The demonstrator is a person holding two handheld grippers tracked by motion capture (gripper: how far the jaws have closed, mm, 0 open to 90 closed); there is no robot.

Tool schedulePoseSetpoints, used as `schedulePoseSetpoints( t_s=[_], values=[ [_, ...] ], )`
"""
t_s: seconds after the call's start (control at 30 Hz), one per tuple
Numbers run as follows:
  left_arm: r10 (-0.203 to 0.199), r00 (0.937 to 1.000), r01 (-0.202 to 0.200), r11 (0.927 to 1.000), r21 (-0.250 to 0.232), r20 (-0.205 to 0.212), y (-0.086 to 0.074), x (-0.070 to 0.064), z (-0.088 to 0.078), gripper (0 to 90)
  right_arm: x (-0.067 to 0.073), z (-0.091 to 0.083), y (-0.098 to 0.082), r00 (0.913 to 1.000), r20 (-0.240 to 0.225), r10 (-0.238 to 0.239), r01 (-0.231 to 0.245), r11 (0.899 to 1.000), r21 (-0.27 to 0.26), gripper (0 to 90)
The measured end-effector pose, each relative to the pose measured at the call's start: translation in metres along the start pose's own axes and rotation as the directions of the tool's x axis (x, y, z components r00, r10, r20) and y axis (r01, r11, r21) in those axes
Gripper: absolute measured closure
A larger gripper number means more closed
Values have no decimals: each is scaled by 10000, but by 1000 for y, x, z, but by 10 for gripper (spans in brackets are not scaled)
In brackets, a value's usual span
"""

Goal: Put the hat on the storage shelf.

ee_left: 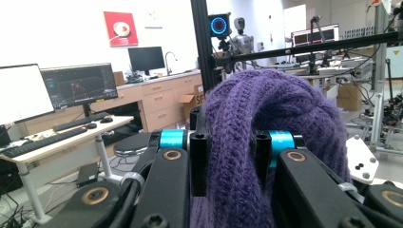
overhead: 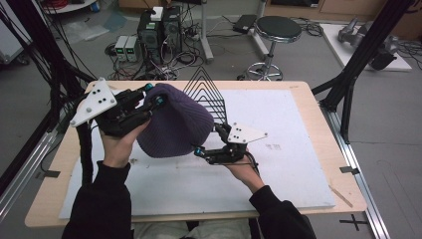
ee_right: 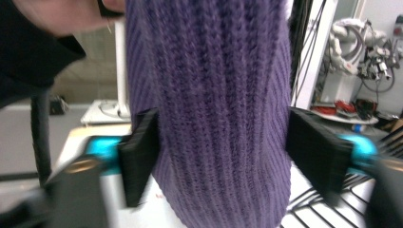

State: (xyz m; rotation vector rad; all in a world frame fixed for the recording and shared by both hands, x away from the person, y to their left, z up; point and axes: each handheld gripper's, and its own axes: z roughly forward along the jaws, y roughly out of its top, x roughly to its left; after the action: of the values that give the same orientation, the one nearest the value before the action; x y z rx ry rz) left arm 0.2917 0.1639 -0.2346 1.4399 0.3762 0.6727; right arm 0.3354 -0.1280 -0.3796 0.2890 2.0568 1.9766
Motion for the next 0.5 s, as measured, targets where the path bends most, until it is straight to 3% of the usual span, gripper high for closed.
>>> schedulePoseSetpoints(
  t_s=[0.13,0.2,0.37,0.5],
  values=[
    [142,9998,-141,9999,96,-137,0,1,-2,766,0,-3,2,9995,291,-108,100,9996,271,640],
    [84,9998,-83,9999,69,-181,-1,3,-4,766,-3,-10,6,9968,762,-247,241,9997,89,754],
    [93,9993,-92,10000,24,-362,-2,8,-4,766,-11,-15,11,9929,1188,-85,89,10000,-28,783],
    [128,9981,-138,9998,-163,-599,-3,12,-3,768,-20,-17,26,9838,1774,-268,251,9996,118,787]
  ],
)
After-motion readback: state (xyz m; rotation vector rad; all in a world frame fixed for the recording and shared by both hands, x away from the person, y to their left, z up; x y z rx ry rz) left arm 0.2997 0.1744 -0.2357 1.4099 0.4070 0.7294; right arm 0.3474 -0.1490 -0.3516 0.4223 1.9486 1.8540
